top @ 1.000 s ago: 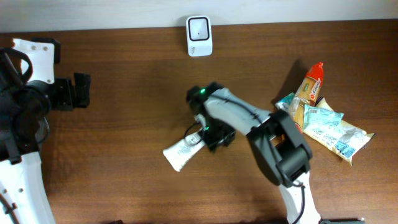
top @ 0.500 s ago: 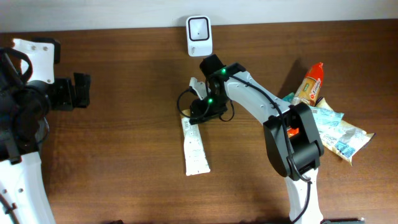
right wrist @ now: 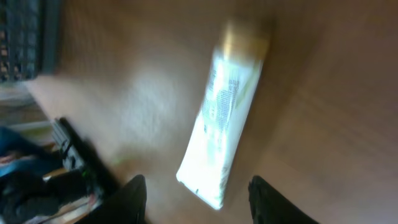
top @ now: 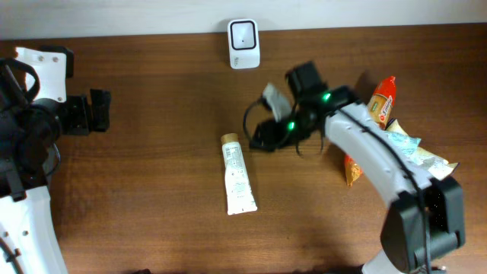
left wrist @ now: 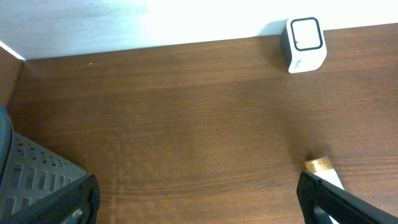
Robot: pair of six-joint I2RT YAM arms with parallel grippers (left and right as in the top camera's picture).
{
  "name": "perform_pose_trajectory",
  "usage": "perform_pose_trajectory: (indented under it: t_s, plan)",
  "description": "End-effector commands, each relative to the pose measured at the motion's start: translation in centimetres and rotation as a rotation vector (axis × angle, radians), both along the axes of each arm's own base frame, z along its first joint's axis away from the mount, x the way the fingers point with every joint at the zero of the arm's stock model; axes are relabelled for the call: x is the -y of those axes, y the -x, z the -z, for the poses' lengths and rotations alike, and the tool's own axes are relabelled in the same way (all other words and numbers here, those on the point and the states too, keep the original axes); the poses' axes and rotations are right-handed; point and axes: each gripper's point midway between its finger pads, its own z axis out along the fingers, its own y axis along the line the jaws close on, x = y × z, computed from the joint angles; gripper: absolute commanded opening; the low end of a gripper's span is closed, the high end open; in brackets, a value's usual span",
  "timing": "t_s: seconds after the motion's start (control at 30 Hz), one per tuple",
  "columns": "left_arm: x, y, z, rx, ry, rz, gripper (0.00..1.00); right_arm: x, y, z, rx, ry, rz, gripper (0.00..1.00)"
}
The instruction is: Scan the item barcode
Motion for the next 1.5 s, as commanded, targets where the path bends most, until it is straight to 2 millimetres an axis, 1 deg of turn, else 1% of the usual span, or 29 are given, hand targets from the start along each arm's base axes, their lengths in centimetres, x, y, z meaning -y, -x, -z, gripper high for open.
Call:
perform_pose_trajectory:
  t_s: [0.0,0.07,0.13,0.2,0.23,0.33,0.43,0.57,0.6,0.63,0.67,0.7,0.73,0.77,0.83,0.87,0.9,0.93,0.97,1.0,1.03,1.07,1.1,1.2,1.23,1.33,1.37,1.47]
  plan:
    - [0.1,0.2,-0.5,0.014,-0.009,0.016,0.99,-1.2,3.0,4.8,-0.185,-0.038,0.111,0.52]
    - [0.1,0.2,-0.5,0.014,-0.009,0.016,0.99,-1.0,2.7,7.1,-0.173,0.034,0.195,0.53]
    - [0.1,0.2,-0.5,0.014,-0.009,0.015,0.99,-1.3,2.9,8.7,-0.199,0.081,0.25,0.53]
    - [0.1,0.2,-0.5,0.014,-0.009,0.016,0.99,-1.2,3.0,9.6,-0.235,0.099,0.286,0.53]
    - [0.1,0.2,-0.5,0.014,-0.008,0.016,0.99,-1.5,3.0,9.9,-0.251,0.1,0.3,0.53]
    - [0.1,0.2,-0.5,0.014,-0.009,0.016,0.99,-2.4,3.2,10.2,-0.261,0.105,0.316,0.53]
    - [0.1,0.2,-0.5,0.014,-0.009,0.015,0.99,-3.4,3.9,11.6,-0.305,0.123,0.338,0.53]
    - [0.1,0.2,-0.5,0.014,-0.009,0.015,0.99,-5.3,4.8,13.1,-0.354,0.108,0.322,0.52]
    - [0.1,0.2,-0.5,0.014,-0.009,0.015,0.99,-5.7,5.0,13.3,-0.353,0.107,0.315,0.48]
    - [0.1,0.2,-0.5,0.014,-0.009,0.016,0.99,-5.9,5.0,13.3,-0.35,0.105,0.311,0.4]
    - [0.1,0.2,-0.5,0.014,-0.009,0.015,0.99,-5.9,5.0,13.3,-0.348,0.104,0.31,0.28]
    - [0.1,0.2,-0.5,0.014,-0.009,0.015,0.99,-6.0,5.0,13.3,-0.348,0.103,0.309,0.21]
    - [0.1,0.2,-0.5,0.014,-0.009,0.015,0.99,-6.0,5.0,13.3,-0.348,0.102,0.309,0.09]
    - [0.1,0.2,-0.5,0.014,-0.009,0.015,0.99,-6.0,4.9,13.2,-0.351,0.099,0.31,0.04]
    - [0.1,0.2,-0.5,0.014,-0.009,0.016,0.99,-5.9,4.4,12.2,-0.336,0.062,0.294,0.04]
    - [0.1,0.2,-0.5,0.014,-0.008,0.016,0.99,-5.9,3.8,11.1,-0.288,0.029,0.251,0.04]
    - [0.1,0.2,-0.5,0.014,-0.009,0.016,0.99,-6.2,3.3,9.0,-0.212,-0.032,0.152,0.04]
    - [0.1,0.2,-0.5,0.014,-0.008,0.016,0.99,-5.9,2.6,7.0,-0.148,-0.059,0.055,0.04]
    - [0.1,0.2,-0.5,0.014,-0.009,0.015,0.99,-5.3,2.4,5.8,-0.112,-0.055,-0.024,0.04]
    - [0.1,0.2,-0.5,0.014,-0.009,0.015,0.99,-3.8,2.2,4.5,-0.051,-0.018,-0.127,0.04]
    - [0.1,0.2,-0.5,0.014,-0.009,0.015,0.99,-1.8,1.7,4.1,0.008,0.068,-0.197,0.04]
    - [0.1,0.2,-0.5,0.013,-0.009,0.015,0.99,0.6,0.7,5.1,0.056,0.2,-0.192,0.04]
    - [0.2,0.2,-0.5,0.013,-0.008,0.016,0.99,1.9,0.1,6.2,0.083,0.29,-0.205,0.04]
    - [0.1,0.2,-0.5,0.013,-0.009,0.015,0.99,2.5,1.1,8.3,0.098,0.313,-0.383,0.04]
    - [0.1,0.2,-0.5,0.013,-0.008,0.015,0.99,2.6,1.2,8.6,0.119,0.312,-0.441,0.04]
    - [0.2,0.2,-0.5,0.013,-0.008,0.016,0.99,3.3,0.4,9.5,0.149,0.363,-0.461,0.04]
    - [0.2,0.2,-0.5,0.013,-0.008,0.016,0.99,3.3,0.4,10.2,0.139,0.364,-0.462,0.04]
    - [0.1,0.2,-0.5,0.013,-0.008,0.015,0.99,3.6,1.0,12.9,0.064,0.378,-0.479,0.04]
